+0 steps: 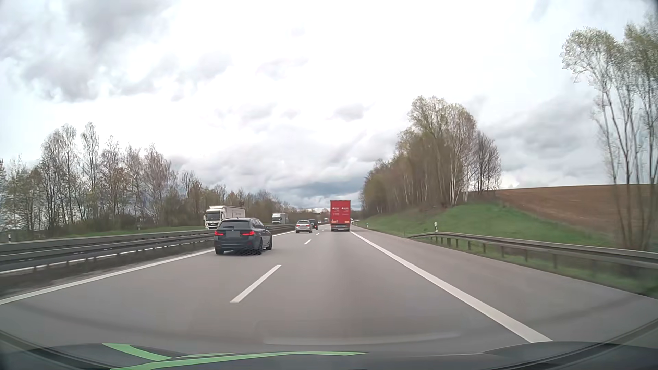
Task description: Follow the waypoints while adhering to traffic rules and regulations
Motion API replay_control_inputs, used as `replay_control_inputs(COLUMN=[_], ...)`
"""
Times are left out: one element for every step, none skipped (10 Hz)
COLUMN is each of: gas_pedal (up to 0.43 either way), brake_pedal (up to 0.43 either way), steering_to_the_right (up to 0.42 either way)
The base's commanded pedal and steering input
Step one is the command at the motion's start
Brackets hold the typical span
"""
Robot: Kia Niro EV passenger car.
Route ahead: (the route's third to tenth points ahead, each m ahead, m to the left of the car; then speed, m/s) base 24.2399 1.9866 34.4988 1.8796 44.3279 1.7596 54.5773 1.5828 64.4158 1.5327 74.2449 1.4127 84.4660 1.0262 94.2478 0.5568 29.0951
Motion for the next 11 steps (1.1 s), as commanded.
replay_control_inputs(gas_pedal=[0.35,0.358,0.358,0.358,0.37,0.378,0.39,0.39,0.398,0.398,0.409], brake_pedal=[0.0,0.0,0.0,0.0,0.0,0.0,0.0,0.0,0.0,0.0,0.0], steering_to_the_right=[-0.004,-0.003,-0.004,-0.004,-0.003,-0.003,-0.003,-0.003,-0.003,-0.003,-0.002])
